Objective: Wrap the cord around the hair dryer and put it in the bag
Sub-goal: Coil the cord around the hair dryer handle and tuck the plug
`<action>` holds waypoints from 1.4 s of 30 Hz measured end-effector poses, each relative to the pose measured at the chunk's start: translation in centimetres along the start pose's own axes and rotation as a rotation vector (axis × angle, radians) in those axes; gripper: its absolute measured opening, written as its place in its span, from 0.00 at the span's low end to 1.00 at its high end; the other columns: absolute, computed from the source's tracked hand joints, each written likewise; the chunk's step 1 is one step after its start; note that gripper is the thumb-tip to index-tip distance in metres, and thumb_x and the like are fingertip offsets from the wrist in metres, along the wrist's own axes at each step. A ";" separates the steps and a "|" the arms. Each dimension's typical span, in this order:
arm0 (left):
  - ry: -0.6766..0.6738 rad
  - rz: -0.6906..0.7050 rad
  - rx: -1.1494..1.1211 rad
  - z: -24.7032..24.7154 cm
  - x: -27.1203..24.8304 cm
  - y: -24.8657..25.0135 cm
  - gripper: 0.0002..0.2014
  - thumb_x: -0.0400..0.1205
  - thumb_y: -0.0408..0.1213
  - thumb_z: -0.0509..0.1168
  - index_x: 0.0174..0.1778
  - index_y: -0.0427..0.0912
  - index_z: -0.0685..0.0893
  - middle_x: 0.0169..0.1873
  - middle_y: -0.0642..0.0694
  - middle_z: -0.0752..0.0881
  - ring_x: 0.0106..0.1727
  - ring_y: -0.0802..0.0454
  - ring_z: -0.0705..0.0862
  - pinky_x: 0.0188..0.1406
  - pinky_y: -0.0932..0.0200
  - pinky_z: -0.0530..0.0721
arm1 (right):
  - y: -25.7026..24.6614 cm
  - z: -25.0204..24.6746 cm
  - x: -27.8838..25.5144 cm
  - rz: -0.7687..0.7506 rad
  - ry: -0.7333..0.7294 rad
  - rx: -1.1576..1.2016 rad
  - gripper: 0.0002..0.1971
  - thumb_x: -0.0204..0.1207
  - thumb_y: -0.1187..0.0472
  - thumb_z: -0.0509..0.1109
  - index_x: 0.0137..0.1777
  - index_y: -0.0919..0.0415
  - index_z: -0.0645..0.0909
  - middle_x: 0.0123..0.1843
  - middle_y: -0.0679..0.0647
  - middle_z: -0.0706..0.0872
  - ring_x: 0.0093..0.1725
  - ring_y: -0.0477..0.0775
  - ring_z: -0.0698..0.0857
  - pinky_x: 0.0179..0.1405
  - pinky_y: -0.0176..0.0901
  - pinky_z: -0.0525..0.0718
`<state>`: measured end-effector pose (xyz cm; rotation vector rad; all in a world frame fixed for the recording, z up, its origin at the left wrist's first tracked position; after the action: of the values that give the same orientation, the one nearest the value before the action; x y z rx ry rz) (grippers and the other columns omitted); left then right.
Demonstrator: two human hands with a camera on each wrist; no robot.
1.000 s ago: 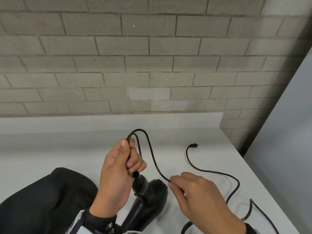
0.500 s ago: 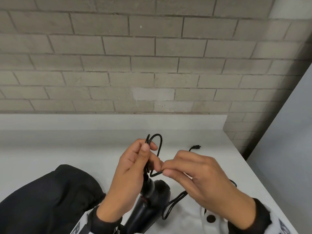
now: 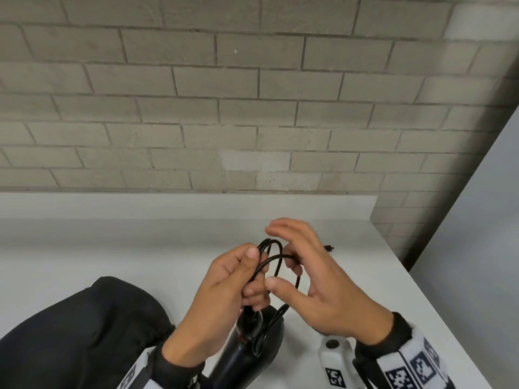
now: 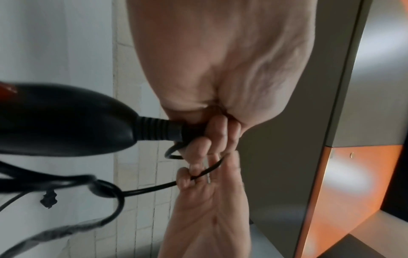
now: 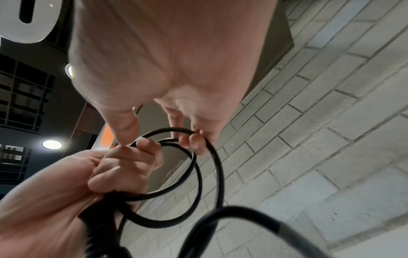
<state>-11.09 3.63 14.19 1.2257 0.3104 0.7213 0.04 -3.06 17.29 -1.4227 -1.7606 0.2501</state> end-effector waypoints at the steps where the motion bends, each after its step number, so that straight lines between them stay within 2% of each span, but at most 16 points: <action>1: -0.004 -0.013 -0.003 -0.2 0.1 0.0 0.16 0.82 0.48 0.61 0.35 0.41 0.81 0.21 0.50 0.63 0.22 0.54 0.60 0.26 0.60 0.70 | 0.2 0.2 0.0 0.002 -0.040 -0.029 0.25 0.83 0.53 0.66 0.79 0.50 0.66 0.73 0.41 0.69 0.59 0.35 0.75 0.57 0.25 0.72; 3: -0.025 -0.042 -0.004 -0.3 0.2 0.0 0.16 0.82 0.49 0.62 0.34 0.42 0.82 0.21 0.50 0.63 0.22 0.53 0.61 0.26 0.59 0.71 | 0.7 0.4 0.4 0.014 -0.055 -0.126 0.21 0.86 0.58 0.60 0.78 0.52 0.68 0.69 0.40 0.75 0.61 0.36 0.74 0.59 0.25 0.71; 5: -0.055 -0.073 -0.018 -0.1 0.2 -0.1 0.16 0.81 0.50 0.64 0.35 0.41 0.81 0.21 0.49 0.63 0.22 0.53 0.61 0.26 0.59 0.72 | 1.0 0.5 0.7 0.015 -0.026 -0.218 0.16 0.85 0.63 0.59 0.71 0.52 0.74 0.60 0.41 0.81 0.56 0.43 0.74 0.56 0.27 0.72; 8: -0.112 -0.081 -0.031 0.0 0.1 -0.3 0.17 0.80 0.53 0.68 0.39 0.41 0.83 0.23 0.49 0.66 0.23 0.53 0.66 0.30 0.58 0.77 | 1.7 0.7 1.0 0.069 -0.004 -0.149 0.15 0.82 0.71 0.58 0.61 0.54 0.78 0.49 0.46 0.84 0.50 0.45 0.78 0.50 0.28 0.74; 11: -0.210 -0.043 0.035 -0.4 0.0 -0.2 0.17 0.77 0.55 0.73 0.44 0.43 0.85 0.24 0.49 0.72 0.25 0.53 0.75 0.44 0.53 0.85 | 1.5 0.4 1.1 0.060 -0.001 -0.052 0.16 0.81 0.73 0.56 0.59 0.56 0.79 0.43 0.48 0.84 0.44 0.45 0.83 0.45 0.33 0.79; 14: -0.253 0.011 0.153 -0.9 0.0 0.4 0.10 0.81 0.48 0.71 0.44 0.45 0.85 0.25 0.47 0.77 0.28 0.48 0.83 0.59 0.44 0.86 | 1.4 0.1 1.2 0.040 -0.001 -0.019 0.18 0.81 0.77 0.56 0.61 0.58 0.79 0.37 0.43 0.80 0.35 0.40 0.82 0.38 0.24 0.75; 16: -0.254 0.021 0.187 -1.1 0.0 0.7 0.09 0.83 0.47 0.68 0.43 0.45 0.83 0.25 0.45 0.79 0.30 0.46 0.84 0.62 0.44 0.84 | 1.5 0.0 1.3 0.035 0.002 -0.006 0.19 0.80 0.77 0.56 0.62 0.58 0.79 0.37 0.41 0.78 0.35 0.42 0.81 0.39 0.23 0.74; 18: -0.243 0.013 0.145 -1.2 0.1 0.6 0.16 0.82 0.52 0.68 0.45 0.40 0.81 0.26 0.44 0.80 0.31 0.45 0.85 0.61 0.45 0.84 | 1.8 0.1 1.3 0.089 -0.041 0.087 0.18 0.83 0.75 0.56 0.63 0.56 0.79 0.39 0.42 0.79 0.35 0.45 0.81 0.36 0.28 0.76; 20: -0.197 -0.002 0.087 -1.4 0.2 0.2 0.25 0.79 0.56 0.70 0.45 0.33 0.76 0.26 0.45 0.78 0.30 0.45 0.84 0.55 0.40 0.83 | 2.0 0.2 1.2 0.146 -0.098 0.157 0.16 0.86 0.70 0.57 0.64 0.52 0.78 0.41 0.45 0.80 0.32 0.47 0.81 0.35 0.37 0.81; 22: -0.142 -0.004 0.039 -1.4 0.3 -0.3 0.26 0.77 0.58 0.72 0.44 0.35 0.78 0.25 0.46 0.75 0.26 0.48 0.79 0.47 0.40 0.80 | 2.1 0.4 1.1 0.179 -0.127 0.166 0.14 0.87 0.66 0.58 0.65 0.50 0.77 0.45 0.48 0.81 0.31 0.52 0.84 0.37 0.44 0.86; 25: -0.079 -0.016 -0.032 -1.3 0.4 -0.8 0.24 0.73 0.59 0.75 0.43 0.39 0.82 0.23 0.46 0.71 0.21 0.51 0.72 0.36 0.52 0.83 | 2.1 0.5 0.8 0.218 -0.113 0.176 0.15 0.85 0.69 0.60 0.65 0.50 0.77 0.51 0.48 0.83 0.36 0.50 0.87 0.37 0.43 0.88; 28: -0.064 -0.013 -0.039 -1.0 0.5 -0.9 0.24 0.72 0.60 0.76 0.41 0.39 0.84 0.20 0.47 0.70 0.17 0.53 0.70 0.29 0.55 0.82 | 1.8 0.5 0.5 0.217 -0.147 0.122 0.19 0.82 0.72 0.63 0.65 0.49 0.77 0.54 0.47 0.83 0.42 0.45 0.87 0.41 0.40 0.88; 31: -0.076 -0.002 -0.058 -0.8 0.6 -0.7 0.24 0.71 0.59 0.77 0.38 0.39 0.86 0.18 0.47 0.72 0.13 0.56 0.69 0.23 0.58 0.80 | 1.2 0.4 0.4 0.198 -0.192 0.028 0.21 0.79 0.71 0.65 0.64 0.44 0.76 0.51 0.42 0.83 0.40 0.42 0.84 0.43 0.39 0.85; 35: -0.051 -0.014 -0.068 -0.9 0.7 -0.7 0.32 0.67 0.60 0.80 0.39 0.30 0.82 0.17 0.45 0.75 0.10 0.60 0.66 0.16 0.64 0.75 | 0.8 0.2 0.1 0.187 -0.191 0.029 0.19 0.79 0.70 0.66 0.62 0.46 0.76 0.47 0.43 0.84 0.41 0.48 0.84 0.47 0.47 0.84; 39: -0.021 -0.034 -0.083 -0.9 0.7 -0.8 0.28 0.66 0.61 0.79 0.38 0.36 0.86 0.16 0.49 0.68 0.11 0.60 0.63 0.16 0.64 0.73 | 1.3 0.2 -0.1 0.221 -0.163 0.145 0.16 0.82 0.71 0.61 0.59 0.48 0.77 0.41 0.46 0.79 0.41 0.46 0.83 0.44 0.43 0.83; 42: -0.045 -0.054 -0.043 -0.8 0.6 -0.9 0.27 0.70 0.62 0.76 0.40 0.37 0.86 0.20 0.50 0.65 0.18 0.56 0.63 0.27 0.59 0.78 | 2.0 1.0 -0.7 0.281 -0.173 0.111 0.17 0.82 0.72 0.54 0.49 0.45 0.68 0.37 0.40 0.71 0.35 0.41 0.72 0.36 0.34 0.72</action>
<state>-10.80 4.45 13.22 1.1866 0.2884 0.6500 0.81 -2.63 15.11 -1.6041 -1.6498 0.6267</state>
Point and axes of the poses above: each hand's wrist, its own x-axis towards the middle knuckle, its own z-axis out of the palm, y = z × x, the point moved 6 cm from there along x, towards the middle knuckle
